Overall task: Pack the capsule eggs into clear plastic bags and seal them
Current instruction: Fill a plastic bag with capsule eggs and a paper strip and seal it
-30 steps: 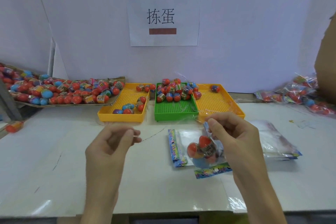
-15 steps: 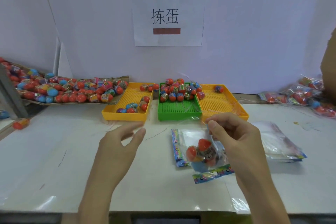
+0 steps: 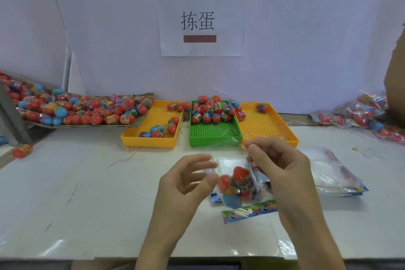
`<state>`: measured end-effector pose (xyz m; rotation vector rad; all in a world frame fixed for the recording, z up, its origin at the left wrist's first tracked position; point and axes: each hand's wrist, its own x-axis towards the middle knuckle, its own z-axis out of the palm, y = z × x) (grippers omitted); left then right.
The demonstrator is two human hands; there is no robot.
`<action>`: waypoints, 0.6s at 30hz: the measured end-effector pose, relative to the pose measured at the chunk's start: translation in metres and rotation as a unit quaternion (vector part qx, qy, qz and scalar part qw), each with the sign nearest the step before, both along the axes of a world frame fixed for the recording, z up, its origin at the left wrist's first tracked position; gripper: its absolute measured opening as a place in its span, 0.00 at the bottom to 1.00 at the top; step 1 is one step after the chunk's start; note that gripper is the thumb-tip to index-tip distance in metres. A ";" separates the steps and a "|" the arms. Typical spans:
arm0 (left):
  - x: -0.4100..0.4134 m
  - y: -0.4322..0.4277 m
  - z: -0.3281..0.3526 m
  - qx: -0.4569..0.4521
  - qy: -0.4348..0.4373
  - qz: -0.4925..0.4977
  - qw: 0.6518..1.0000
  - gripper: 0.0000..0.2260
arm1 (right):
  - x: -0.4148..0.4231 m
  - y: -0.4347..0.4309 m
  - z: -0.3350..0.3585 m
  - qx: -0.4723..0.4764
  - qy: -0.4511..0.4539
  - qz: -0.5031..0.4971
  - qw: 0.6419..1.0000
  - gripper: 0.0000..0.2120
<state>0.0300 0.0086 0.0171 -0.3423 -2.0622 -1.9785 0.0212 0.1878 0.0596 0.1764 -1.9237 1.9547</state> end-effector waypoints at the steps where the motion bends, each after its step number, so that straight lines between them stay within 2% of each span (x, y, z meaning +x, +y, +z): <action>1: 0.000 0.005 0.001 0.011 0.013 0.015 1.000 0.13 | -0.001 0.000 -0.001 -0.015 -0.003 0.000 1.000 0.07; 4: 0.000 0.015 0.000 0.038 0.043 0.090 0.994 0.05 | -0.003 -0.002 -0.003 -0.074 -0.018 0.019 0.997 0.04; 7: 0.000 0.018 -0.001 0.081 0.054 0.149 0.984 0.07 | -0.007 -0.003 -0.006 -0.101 -0.035 0.052 0.993 0.10; 9: 0.000 0.018 0.002 0.095 0.060 0.174 0.978 0.08 | -0.008 -0.002 -0.007 -0.077 -0.047 0.102 0.991 0.12; 11: 0.000 0.017 0.004 0.108 0.061 0.187 0.974 0.06 | -0.008 0.000 -0.009 0.001 -0.067 0.160 0.985 0.16; 13: 0.001 0.017 0.006 0.129 0.052 0.195 0.971 0.06 | -0.007 -0.001 -0.010 0.055 -0.074 0.177 0.980 0.13; 15: 0.001 0.018 0.007 0.162 0.034 0.200 0.966 0.07 | -0.007 -0.004 -0.013 0.037 -0.067 0.162 0.984 0.08; 18: 0.001 0.019 0.010 0.220 -0.002 0.181 0.959 0.11 | -0.010 -0.010 -0.017 -0.006 -0.062 0.130 0.990 0.07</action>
